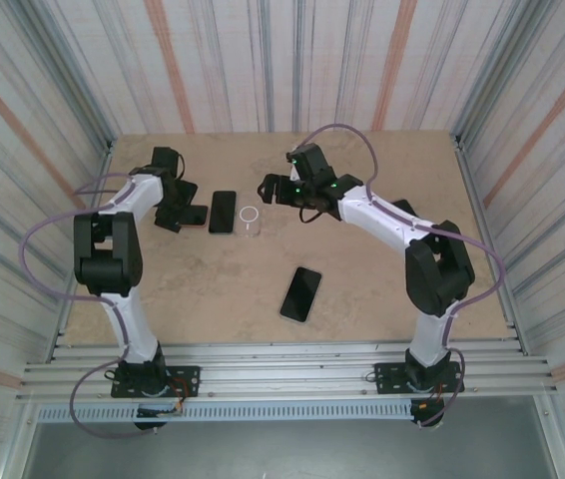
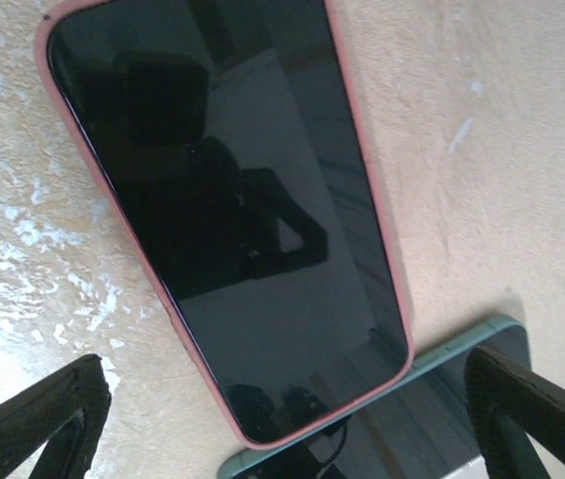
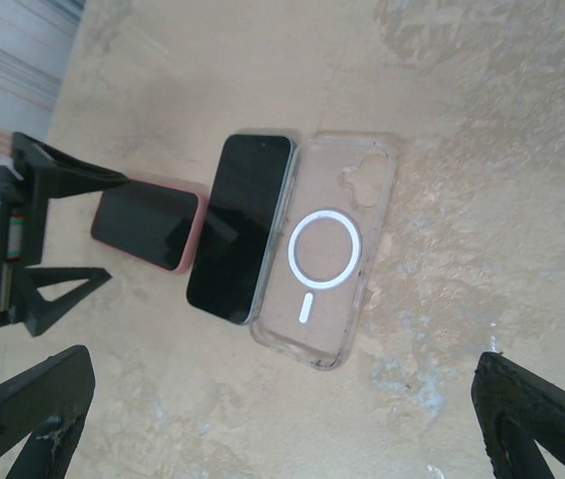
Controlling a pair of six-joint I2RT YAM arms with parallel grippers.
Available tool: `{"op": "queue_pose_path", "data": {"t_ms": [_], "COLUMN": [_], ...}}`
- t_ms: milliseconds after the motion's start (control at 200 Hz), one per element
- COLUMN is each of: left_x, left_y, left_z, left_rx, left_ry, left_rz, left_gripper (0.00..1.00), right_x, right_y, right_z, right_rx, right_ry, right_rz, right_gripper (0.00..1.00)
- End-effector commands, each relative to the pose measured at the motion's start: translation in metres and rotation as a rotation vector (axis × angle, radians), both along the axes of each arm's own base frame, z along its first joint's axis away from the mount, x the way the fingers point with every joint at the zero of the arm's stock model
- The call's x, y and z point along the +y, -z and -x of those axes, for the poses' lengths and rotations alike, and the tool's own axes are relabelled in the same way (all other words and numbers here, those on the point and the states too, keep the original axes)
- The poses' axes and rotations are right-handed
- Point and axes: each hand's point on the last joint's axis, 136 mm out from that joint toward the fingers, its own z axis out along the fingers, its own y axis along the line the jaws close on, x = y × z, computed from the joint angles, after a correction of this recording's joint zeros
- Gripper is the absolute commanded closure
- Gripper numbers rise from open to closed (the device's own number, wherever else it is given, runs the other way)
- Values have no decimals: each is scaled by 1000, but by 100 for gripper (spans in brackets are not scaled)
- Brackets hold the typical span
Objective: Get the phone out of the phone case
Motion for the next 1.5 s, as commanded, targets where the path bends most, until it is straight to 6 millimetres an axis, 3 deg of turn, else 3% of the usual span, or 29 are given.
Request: {"op": "queue_pose_path", "data": {"t_ms": [0, 215, 271, 606, 977, 1132, 1313, 1398, 1493], "left_x": [13, 15, 15, 17, 12, 9, 11, 12, 13], "left_y": [6, 15, 29, 40, 54, 62, 50, 38, 19], "left_z": [6, 0, 0, -5, 13, 16, 13, 9, 5], "left_rx": [90, 129, 171, 265, 414, 454, 415, 377, 322], "left_ry": [-50, -76, -75, -90, -104, -99, -104, -99, -84], "left_rz": [-33, -18, -10, -3, 20, 28, 24, 26, 26], "left_gripper": [4, 4, 4, 4, 12, 21, 33, 40, 40], "right_x": [-12, -21, -22, -28, -29, -30, -29, -28, -25], "right_y": [-5, -5, -6, -4, 2, 3, 1, 0, -3], "right_z": [12, 12, 11, 4, -4, -5, -5, -4, -2], "right_rx": [15, 40, 43, 88, 138, 149, 150, 151, 152], "right_ry": [-26, -22, -22, -10, 1, 6, 7, 8, 5], "right_rz": [13, -8, -14, -68, -133, -147, -158, -177, -203], "right_gripper": [1, 1, 1, 1, 1, 1, 1, 0, 0]}}
